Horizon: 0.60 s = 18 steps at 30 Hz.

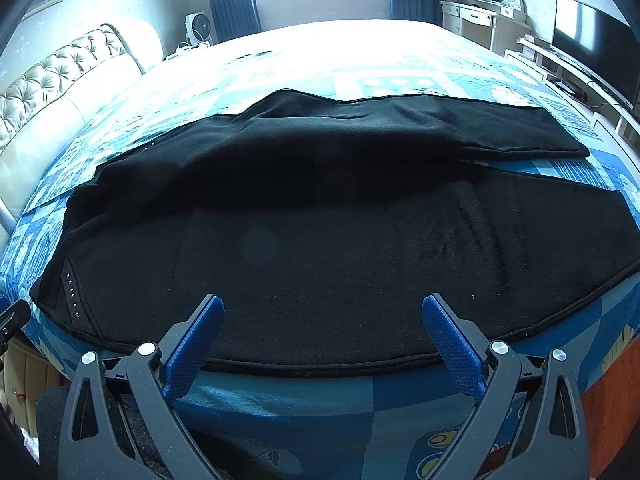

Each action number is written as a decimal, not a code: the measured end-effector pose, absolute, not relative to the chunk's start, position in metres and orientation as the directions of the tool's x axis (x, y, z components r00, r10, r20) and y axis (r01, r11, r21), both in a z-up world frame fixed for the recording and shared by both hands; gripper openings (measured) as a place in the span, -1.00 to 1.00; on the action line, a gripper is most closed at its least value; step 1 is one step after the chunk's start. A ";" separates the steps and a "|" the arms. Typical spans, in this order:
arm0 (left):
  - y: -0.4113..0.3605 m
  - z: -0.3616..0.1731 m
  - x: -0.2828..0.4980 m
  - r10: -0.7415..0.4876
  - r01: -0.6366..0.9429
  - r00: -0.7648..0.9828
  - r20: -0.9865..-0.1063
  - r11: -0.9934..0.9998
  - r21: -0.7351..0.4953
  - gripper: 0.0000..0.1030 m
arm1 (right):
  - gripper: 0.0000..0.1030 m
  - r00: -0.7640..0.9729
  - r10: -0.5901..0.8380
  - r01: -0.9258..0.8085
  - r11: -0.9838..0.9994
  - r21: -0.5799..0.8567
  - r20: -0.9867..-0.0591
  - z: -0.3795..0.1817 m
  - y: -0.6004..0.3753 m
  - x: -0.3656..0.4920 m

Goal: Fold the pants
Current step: 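Grasp the studded waistband of the black trousers with the left gripper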

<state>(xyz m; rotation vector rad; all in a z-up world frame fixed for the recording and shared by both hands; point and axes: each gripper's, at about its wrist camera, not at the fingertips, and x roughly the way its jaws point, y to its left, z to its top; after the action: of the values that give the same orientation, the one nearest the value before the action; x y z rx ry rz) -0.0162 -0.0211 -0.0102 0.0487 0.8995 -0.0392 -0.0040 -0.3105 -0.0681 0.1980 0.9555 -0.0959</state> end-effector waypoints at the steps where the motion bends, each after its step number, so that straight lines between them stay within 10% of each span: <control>1: -0.019 -0.010 -0.015 -0.015 0.052 0.618 -0.786 0.998 0.022 0.96 | 0.93 0.578 0.016 0.160 0.978 0.132 -0.816 -0.067 -0.310 -0.003; 18: 0.137 -0.034 0.159 -0.390 0.056 0.384 -0.837 0.914 -0.401 0.96 | 0.93 0.630 0.290 -0.117 0.953 0.281 -0.721 -0.036 -0.317 0.078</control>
<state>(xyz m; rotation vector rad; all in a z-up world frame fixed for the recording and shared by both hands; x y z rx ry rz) 0.1593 0.1374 -0.0336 -0.3318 1.1464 -0.2908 0.0784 -0.3172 -0.0355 0.2159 0.8599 0.2351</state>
